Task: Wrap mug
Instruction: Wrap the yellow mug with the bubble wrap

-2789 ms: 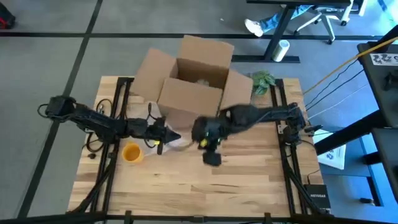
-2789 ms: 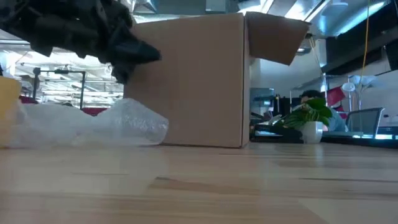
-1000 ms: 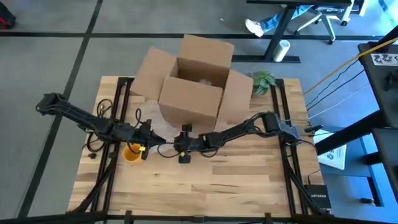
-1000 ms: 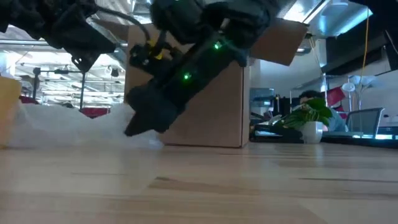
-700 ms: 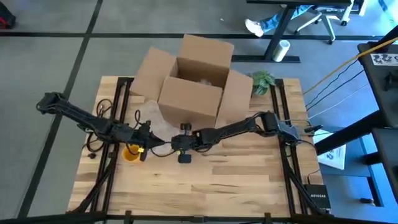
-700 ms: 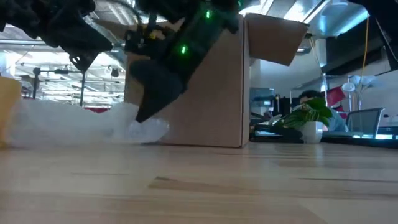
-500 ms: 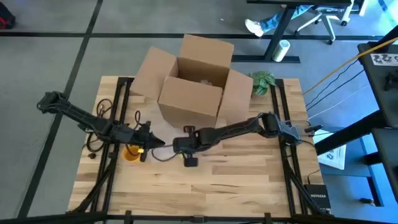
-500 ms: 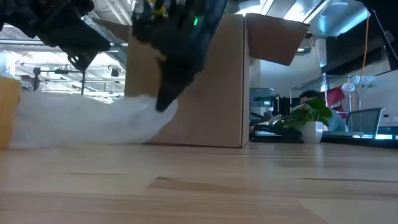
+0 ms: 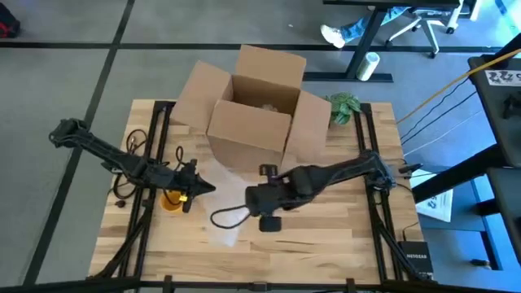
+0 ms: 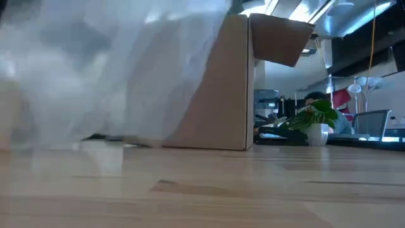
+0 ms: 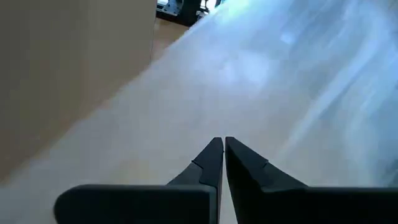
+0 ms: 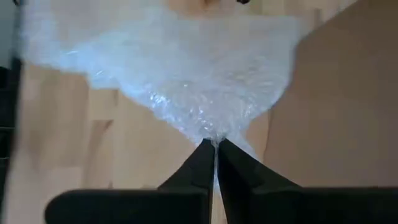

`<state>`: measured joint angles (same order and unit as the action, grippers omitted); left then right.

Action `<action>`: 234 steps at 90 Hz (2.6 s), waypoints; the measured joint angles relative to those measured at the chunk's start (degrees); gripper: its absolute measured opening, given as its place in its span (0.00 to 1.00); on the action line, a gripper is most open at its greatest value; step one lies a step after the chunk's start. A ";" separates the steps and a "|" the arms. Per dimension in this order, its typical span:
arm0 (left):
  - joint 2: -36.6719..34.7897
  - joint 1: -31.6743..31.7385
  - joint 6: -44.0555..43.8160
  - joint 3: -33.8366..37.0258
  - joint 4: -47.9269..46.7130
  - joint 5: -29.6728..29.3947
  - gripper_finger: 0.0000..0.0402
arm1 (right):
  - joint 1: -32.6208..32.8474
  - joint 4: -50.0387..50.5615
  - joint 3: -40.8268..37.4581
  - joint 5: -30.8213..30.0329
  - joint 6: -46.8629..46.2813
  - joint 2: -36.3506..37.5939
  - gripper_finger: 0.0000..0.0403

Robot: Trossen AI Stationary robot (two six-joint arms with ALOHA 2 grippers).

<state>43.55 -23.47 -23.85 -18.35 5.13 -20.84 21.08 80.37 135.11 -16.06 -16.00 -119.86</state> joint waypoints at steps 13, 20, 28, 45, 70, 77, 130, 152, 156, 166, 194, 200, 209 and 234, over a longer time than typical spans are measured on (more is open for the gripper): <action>0.00 -1.00 -0.69 0.00 0.63 -0.02 0.00 | 0.06 1.58 -3.14 -1.71 -4.05 3.41 0.00; 0.00 -1.74 -1.28 0.00 0.90 -0.42 0.00 | -0.25 0.44 -4.72 -1.84 -3.63 3.35 0.00; 0.00 -2.57 -1.33 0.02 1.57 -0.83 0.00 | -0.72 -7.66 -9.52 0.52 -0.65 3.37 0.00; 0.61 -3.56 -4.00 0.04 1.68 -0.90 0.00 | -2.41 -14.87 -23.41 6.37 -0.64 3.26 0.00; 11.13 -3.62 -7.93 0.15 1.24 -0.90 0.00 | -2.26 -29.57 -36.83 9.34 -2.16 3.15 0.00; 15.40 -3.43 -8.86 0.15 2.23 -0.81 0.00 | -2.37 -32.85 -37.20 9.19 -1.65 3.13 0.00; 31.23 0.36 -16.61 0.17 5.11 -0.76 0.00 | -2.38 -31.25 -37.14 16.68 -5.61 7.40 0.00; 31.23 0.38 -17.01 0.17 4.90 -0.79 0.00 | -2.29 -14.54 -37.14 22.13 -11.48 10.52 0.00; 31.23 0.38 -17.07 0.17 4.94 -0.80 0.00 | -2.32 -12.11 -37.14 22.93 -12.04 11.15 0.00; 31.23 0.40 -17.61 0.17 4.98 -0.81 0.00 | -2.47 -10.94 -36.84 22.94 -11.09 13.53 0.00; 31.26 0.40 -17.65 0.17 7.10 -0.83 0.00 | -2.84 -19.47 -33.81 17.24 -7.38 15.00 0.01; 31.23 0.38 -17.65 0.16 7.43 -0.84 0.00 | -2.84 -19.05 -33.83 17.16 -7.40 14.97 0.05; 31.23 0.38 -17.47 0.17 7.45 -0.83 0.00 | -2.84 -19.18 -33.84 17.14 -7.92 14.69 0.14; 31.23 0.38 -17.38 0.17 7.43 -0.83 0.00 | -2.84 -12.37 -33.84 17.14 -9.38 14.60 0.38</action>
<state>74.78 -23.09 -41.23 -18.17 12.56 -21.67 18.24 68.00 101.27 1.08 -25.38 -105.25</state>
